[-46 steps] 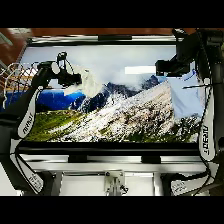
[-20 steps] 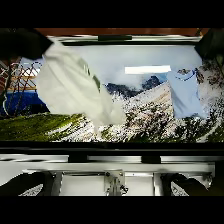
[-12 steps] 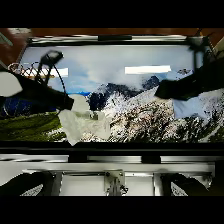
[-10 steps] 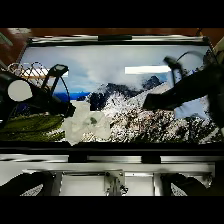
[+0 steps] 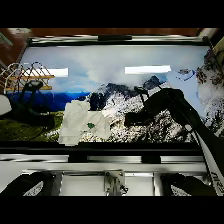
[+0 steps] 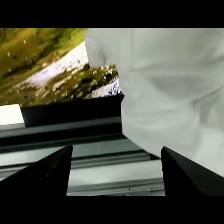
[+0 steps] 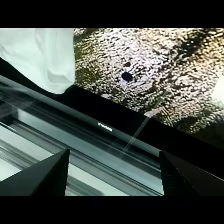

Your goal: Fold the shirts.

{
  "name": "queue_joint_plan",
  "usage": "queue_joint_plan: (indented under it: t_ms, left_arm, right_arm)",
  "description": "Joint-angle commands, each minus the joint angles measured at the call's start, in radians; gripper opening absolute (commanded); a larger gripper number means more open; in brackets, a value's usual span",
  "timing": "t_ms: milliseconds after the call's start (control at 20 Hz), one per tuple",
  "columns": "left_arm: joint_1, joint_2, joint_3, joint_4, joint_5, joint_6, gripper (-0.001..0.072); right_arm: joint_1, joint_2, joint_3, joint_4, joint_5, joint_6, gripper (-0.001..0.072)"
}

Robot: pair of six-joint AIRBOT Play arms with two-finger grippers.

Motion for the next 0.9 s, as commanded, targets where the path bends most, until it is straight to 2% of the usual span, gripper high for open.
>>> queue_joint_plan:
  t_ms: [0, 150, 450, 550, 600, 700, 750, 800, 850]
  left_arm:
    - [0.077, 0.137, -0.260, -0.145, 0.072, -0.021, 0.0667]
    - [0.077, 0.208, -0.425, -0.245, 0.238, -0.066, 0.0688]
    - [0.077, 0.196, -0.583, -0.243, 0.481, -0.081, 0.0673]
    - [0.077, 0.182, -0.591, -0.243, 0.575, -0.080, 0.0534]
    - [0.077, 0.168, -0.591, -0.243, 0.612, -0.081, 0.0534]
    - [0.078, 0.131, -0.591, -0.243, 0.650, -0.080, 0.0445]
    - [0.078, 0.110, -0.591, -0.243, 0.655, -0.080, 0.0444]
    - [0.078, 0.089, -0.590, -0.243, 0.654, -0.080, 0.0390]
    - [0.078, 0.076, -0.590, -0.243, 0.654, -0.080, 0.0283]
  right_arm:
    - [0.007, -0.058, -0.008, 0.076, 0.014, -0.029, 0.0672]
    - [0.007, -0.073, -0.014, 0.082, 0.024, -0.030, 0.0672]
    - [0.014, -0.079, -0.040, 0.112, 0.034, -0.032, 0.0672]
    - [0.055, -0.085, -0.040, 0.109, 0.067, -0.024, 0.0672]
    - [0.084, -0.093, -0.040, 0.109, 0.085, -0.021, 0.0672]
    - [0.140, -0.130, -0.040, 0.109, 0.113, -0.010, 0.0672]
    - [0.158, -0.149, -0.039, 0.111, 0.123, -0.004, 0.0672]
    - [0.175, -0.165, -0.039, 0.117, 0.138, -0.002, 0.0672]
    - [0.188, -0.174, -0.039, 0.129, 0.159, -0.003, 0.0672]
